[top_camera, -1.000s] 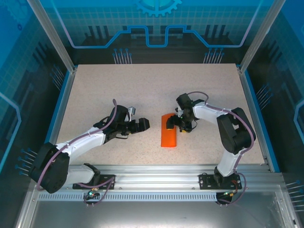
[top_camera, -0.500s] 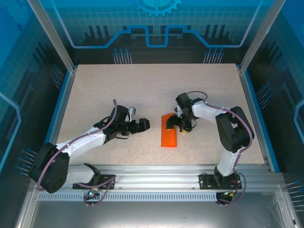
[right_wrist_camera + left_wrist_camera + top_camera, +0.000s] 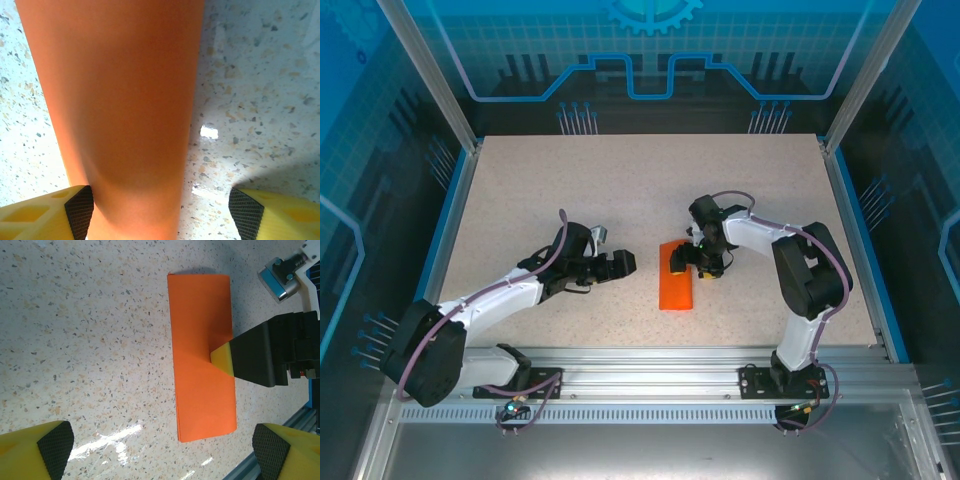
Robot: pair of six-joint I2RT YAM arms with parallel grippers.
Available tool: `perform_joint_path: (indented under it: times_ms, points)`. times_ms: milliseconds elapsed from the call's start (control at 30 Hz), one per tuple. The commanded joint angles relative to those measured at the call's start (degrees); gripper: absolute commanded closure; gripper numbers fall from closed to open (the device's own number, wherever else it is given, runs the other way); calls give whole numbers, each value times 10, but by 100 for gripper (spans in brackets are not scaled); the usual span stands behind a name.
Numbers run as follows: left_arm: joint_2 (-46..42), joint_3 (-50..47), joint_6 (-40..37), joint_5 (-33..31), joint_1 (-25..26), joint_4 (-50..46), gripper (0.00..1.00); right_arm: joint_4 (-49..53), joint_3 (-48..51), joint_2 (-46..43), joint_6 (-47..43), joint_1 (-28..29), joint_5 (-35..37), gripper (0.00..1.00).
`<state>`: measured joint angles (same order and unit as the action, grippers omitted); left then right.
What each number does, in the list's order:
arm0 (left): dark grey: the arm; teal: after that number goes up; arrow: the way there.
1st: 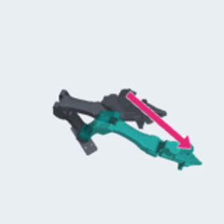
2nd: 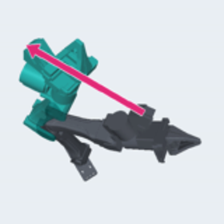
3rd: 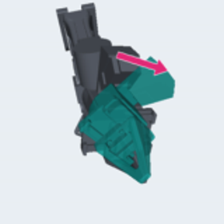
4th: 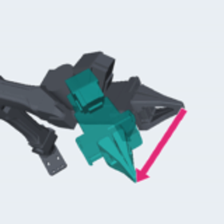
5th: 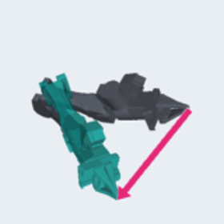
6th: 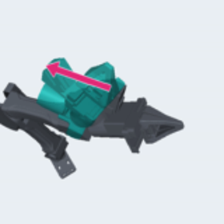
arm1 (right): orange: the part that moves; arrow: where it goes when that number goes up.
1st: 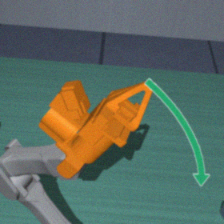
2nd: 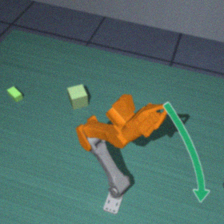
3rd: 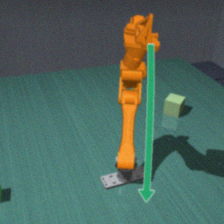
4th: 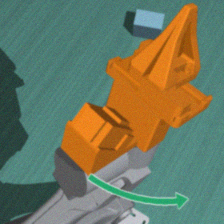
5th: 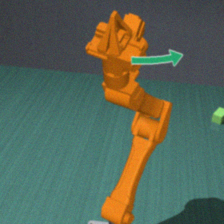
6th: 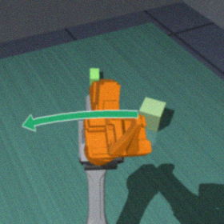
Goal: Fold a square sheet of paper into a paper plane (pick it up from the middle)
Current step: Fold the square sheet of paper in half at the center of the table.
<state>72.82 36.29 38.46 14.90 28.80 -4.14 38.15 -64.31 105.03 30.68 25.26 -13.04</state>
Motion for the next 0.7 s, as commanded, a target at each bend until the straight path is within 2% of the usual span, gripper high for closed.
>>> perform_joint_path:
  times_ms: [0, 533, 667]
  points:
    - [7, 19, -18, 13, 6, -2, 4, -24, 11, 39, 3, 7, 30, 23]
    - [21, 25, -15, 12, 13, 4, 5, -46, 21, 38, 21, 6, 11, 23]
    - [23, 28, -15, 12, 16, 4, 5, -41, 21, 39, 25, 6, 27, 25]
